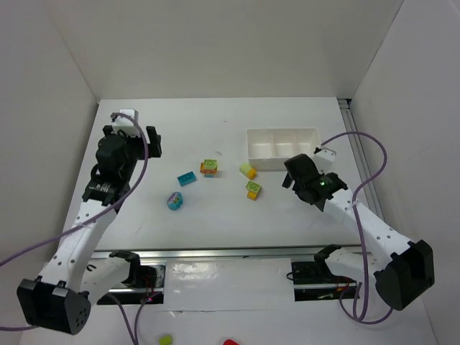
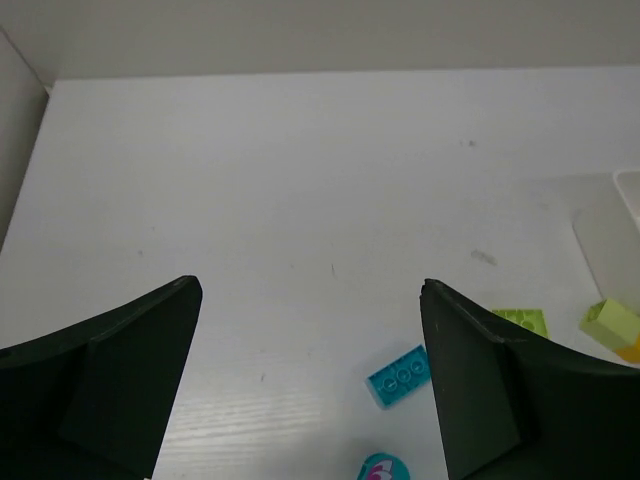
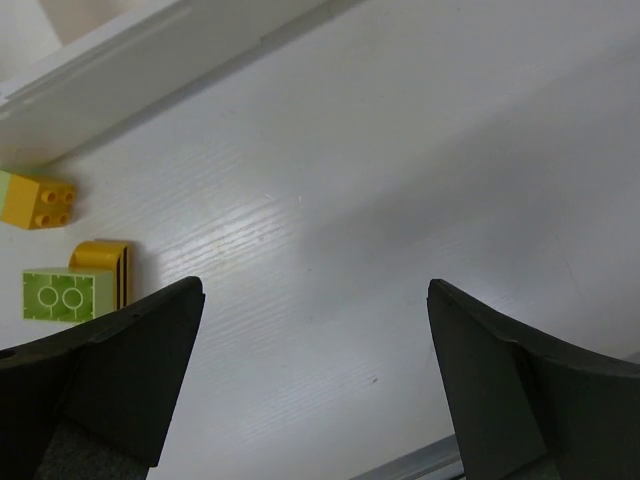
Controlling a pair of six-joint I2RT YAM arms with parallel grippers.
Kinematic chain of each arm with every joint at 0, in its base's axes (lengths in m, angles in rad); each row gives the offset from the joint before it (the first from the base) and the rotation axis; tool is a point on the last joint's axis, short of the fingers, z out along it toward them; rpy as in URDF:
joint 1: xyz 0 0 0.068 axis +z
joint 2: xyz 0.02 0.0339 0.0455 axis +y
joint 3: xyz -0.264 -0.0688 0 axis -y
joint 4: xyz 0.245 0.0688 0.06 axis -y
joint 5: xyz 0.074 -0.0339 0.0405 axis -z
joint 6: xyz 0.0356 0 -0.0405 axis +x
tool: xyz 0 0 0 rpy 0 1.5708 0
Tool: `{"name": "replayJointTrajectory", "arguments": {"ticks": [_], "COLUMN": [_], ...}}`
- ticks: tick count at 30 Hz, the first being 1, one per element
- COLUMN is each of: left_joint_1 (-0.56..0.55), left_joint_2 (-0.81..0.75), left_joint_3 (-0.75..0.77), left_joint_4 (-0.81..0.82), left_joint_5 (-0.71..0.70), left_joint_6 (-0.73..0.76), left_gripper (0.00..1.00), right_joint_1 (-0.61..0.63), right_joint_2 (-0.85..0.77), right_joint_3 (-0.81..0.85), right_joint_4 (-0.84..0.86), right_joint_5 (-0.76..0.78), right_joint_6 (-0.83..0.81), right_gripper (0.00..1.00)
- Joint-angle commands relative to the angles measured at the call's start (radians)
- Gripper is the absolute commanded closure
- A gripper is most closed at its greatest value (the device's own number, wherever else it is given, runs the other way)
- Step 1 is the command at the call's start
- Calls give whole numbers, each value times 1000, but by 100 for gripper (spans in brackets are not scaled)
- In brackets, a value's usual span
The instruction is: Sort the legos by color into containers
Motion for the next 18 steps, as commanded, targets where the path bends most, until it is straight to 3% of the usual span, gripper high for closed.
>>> {"name": "replayJointTrajectory", "arguments": {"ticks": [1,4,7,13,18], "left_joint_1": [-2,-2,-2,-11,-11], "left_joint_2": [85,150,150,112,253], "left_joint_3": [94,211,233,162,346], "left_joint_4": [-137,-241,-241,-103,-320], "left_joint_5": [63,111,131,33,134], "left_joint_6": [-10,-51,-51,-164,-153], "left_gripper": [0,0,0,0,0], "right_joint_1": [18,18,27,70,107], "right_joint_2": [-48,-71,-81,-30,145], "right_joint_3": [-28,-39,-39,-39,55], "right_joint_4": [88,129,186,329,347], "right_joint_5": [-30,-77,-146,-309,-349], "right_joint_6": [-24,-94,-200,-438,-552], "right_gripper": [0,0,0,0,0]}}
